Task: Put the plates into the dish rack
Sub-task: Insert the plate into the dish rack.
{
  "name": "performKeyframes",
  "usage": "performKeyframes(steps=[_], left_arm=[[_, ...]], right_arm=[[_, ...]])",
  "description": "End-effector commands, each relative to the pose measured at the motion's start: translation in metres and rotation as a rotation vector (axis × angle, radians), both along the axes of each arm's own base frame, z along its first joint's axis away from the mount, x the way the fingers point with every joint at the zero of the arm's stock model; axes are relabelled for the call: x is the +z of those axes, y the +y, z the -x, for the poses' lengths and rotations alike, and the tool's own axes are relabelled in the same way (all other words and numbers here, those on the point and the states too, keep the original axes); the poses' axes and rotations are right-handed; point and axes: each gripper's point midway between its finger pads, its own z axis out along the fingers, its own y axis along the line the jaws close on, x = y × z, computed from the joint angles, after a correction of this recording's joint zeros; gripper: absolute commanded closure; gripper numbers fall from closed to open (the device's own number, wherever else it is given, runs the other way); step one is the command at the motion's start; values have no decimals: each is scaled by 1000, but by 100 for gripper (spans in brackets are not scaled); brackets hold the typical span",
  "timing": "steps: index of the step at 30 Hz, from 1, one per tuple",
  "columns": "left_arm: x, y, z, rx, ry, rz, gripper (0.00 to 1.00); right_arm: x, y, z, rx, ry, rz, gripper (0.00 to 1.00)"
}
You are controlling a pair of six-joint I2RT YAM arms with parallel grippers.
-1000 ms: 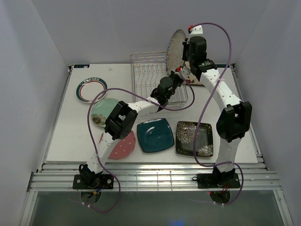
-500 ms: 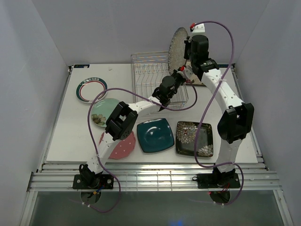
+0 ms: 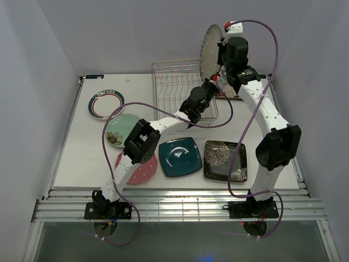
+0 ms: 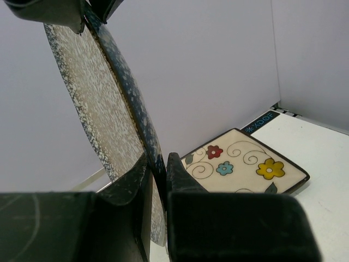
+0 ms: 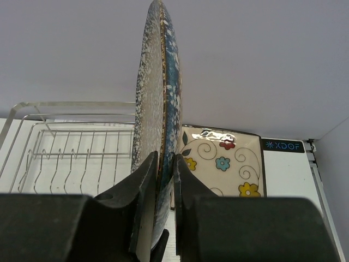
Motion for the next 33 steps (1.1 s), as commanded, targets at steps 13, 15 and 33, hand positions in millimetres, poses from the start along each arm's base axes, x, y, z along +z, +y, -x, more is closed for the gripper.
performKeyframes(steps=[13, 15, 33], left_arm=[[12, -28, 15, -154, -38, 25, 100], [9, -27, 14, -154, -30, 29, 100], [-21, -6, -3, -113, 48, 44, 100]], right_arm=[[90, 62, 44, 271, -234, -100, 92], [86, 63, 41, 271, -228, -98, 92], [50, 78, 22, 294, -166, -117, 92]])
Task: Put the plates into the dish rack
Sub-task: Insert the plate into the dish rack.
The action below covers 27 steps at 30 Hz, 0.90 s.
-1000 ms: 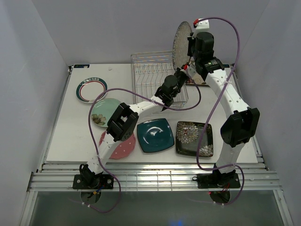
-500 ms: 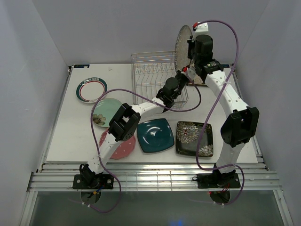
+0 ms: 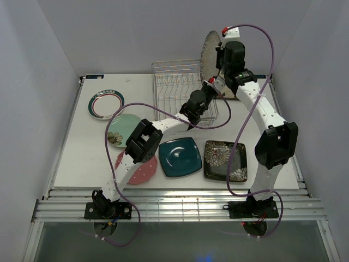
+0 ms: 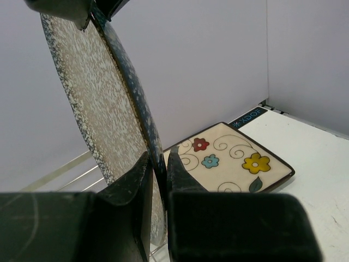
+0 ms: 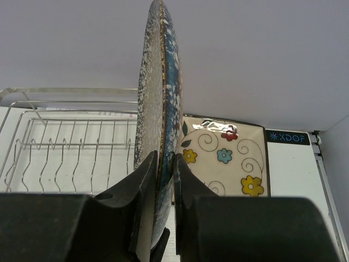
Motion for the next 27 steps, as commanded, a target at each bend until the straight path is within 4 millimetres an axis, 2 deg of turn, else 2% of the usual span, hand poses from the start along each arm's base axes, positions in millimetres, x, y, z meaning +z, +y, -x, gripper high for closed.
performKeyframes(steps=[1, 18, 21, 27], left_arm=[[-3, -5, 5, -98, 3, -22, 100], [-32, 9, 10, -87, 68, -29, 100], [-39, 11, 12, -87, 78, -38, 97], [-39, 16, 13, -74, 67, -43, 94]], right_arm=[[72, 80, 28, 299, -184, -142, 92], [46, 88, 26, 324, -137, -152, 92], [42, 90, 24, 328, -126, -151, 92], [36, 93, 21, 334, -111, -157, 92]])
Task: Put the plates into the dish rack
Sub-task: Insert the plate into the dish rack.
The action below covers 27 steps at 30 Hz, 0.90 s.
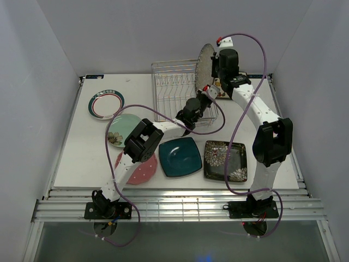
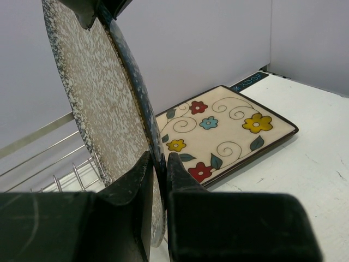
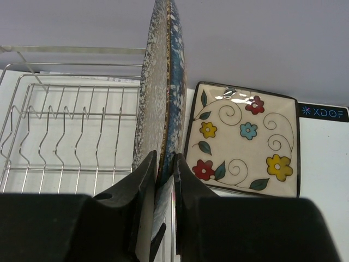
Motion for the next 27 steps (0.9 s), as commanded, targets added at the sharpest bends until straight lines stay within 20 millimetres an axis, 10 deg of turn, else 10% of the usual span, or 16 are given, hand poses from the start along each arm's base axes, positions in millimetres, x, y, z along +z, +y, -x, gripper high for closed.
performKeyframes(steps=[1, 27], left_arm=[[23, -2, 8, -74, -15, -19, 93], [26, 7, 20, -103, -54, -53, 15]], right_arm=[[100, 77, 24, 275, -237, -167, 92], [106, 71, 15, 239, -244, -148, 89]])
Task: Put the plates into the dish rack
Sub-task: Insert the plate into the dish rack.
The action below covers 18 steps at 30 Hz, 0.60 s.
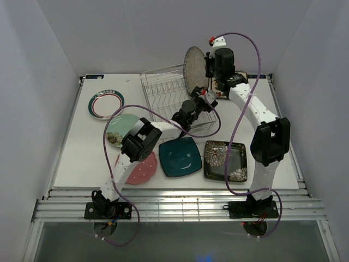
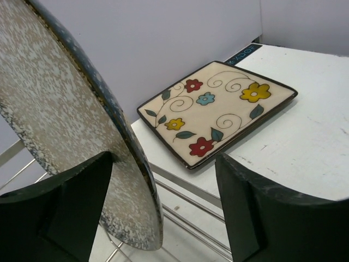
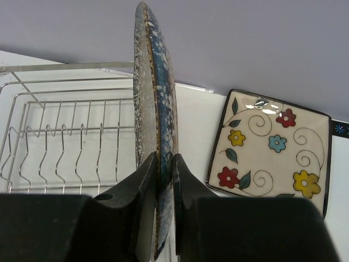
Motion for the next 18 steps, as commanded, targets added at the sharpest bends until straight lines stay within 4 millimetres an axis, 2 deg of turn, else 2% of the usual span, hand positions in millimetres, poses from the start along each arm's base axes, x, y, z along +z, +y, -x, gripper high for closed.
performKeyframes(steps=[1, 3, 7, 9, 11, 18], left_arm=[[50, -3, 13, -54, -44, 40, 12], [53, -3, 14, -58, -48, 42, 6], [57, -3, 14, -59, -51, 41, 2], [59, -2, 16, -64, -53, 39, 2], [61, -1, 18, -66, -58, 33, 2], [69, 8, 19, -66, -64, 34, 2]], right_arm=[[102, 37, 10, 119, -237, -143, 88], [101, 36, 9, 114, -236, -138, 88], [103, 36, 9, 114, -238, -136, 89], [105, 35, 8, 110, -242, -135, 88], [110, 34, 7, 107, -249, -137, 82], [114, 32, 4, 100, -260, -135, 79]])
